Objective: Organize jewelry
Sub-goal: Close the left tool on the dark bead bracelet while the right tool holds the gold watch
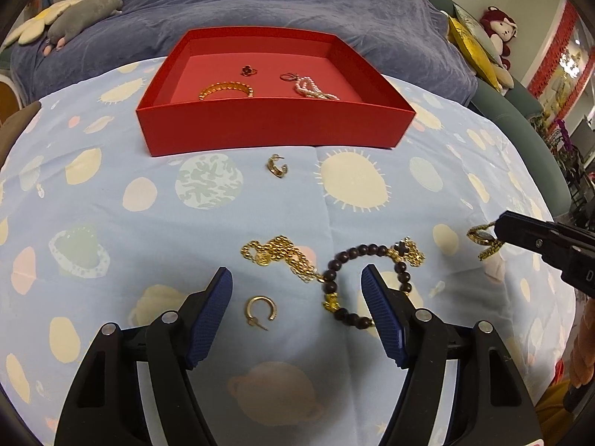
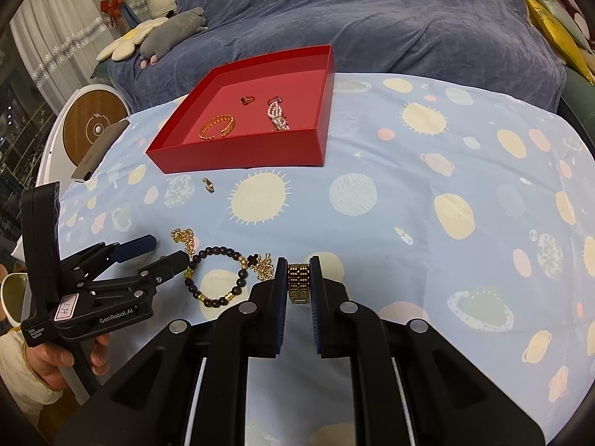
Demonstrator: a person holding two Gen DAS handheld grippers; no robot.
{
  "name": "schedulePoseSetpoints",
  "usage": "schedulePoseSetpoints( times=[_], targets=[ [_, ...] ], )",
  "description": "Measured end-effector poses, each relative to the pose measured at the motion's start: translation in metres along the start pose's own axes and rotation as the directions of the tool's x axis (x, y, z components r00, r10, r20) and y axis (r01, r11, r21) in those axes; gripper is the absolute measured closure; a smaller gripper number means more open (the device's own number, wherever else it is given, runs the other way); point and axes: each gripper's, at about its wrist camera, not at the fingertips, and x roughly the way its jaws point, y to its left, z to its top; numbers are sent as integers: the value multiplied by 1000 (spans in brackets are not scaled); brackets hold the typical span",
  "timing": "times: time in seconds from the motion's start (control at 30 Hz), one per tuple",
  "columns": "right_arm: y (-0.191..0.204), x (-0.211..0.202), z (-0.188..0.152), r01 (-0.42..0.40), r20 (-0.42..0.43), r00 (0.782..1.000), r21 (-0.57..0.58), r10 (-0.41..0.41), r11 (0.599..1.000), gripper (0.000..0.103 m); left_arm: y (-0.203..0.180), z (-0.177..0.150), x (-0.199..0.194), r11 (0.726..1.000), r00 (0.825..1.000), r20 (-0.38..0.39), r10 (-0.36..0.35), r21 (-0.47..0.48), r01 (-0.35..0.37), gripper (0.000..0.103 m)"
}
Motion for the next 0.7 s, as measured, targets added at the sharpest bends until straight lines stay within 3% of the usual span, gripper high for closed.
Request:
schedulePoseSetpoints(
  times=[0.4,0.57,0.7],
  targets=[
    [-4,-1,-4,-1,-6,1000,2,1,1000,92,-38,-9,11,996,999,-30,-43,76,45,35],
    [-6,-2,-4,-2,-6,1000,0,2,1000,92,-54,-11,20,992,1000,-20,-1,130,3,36],
    [-7,-3,-5,-4,-6,1000,3,4,1000,92,-55,-9,20,990,1000,-12,-2,139,3,62]
  ],
)
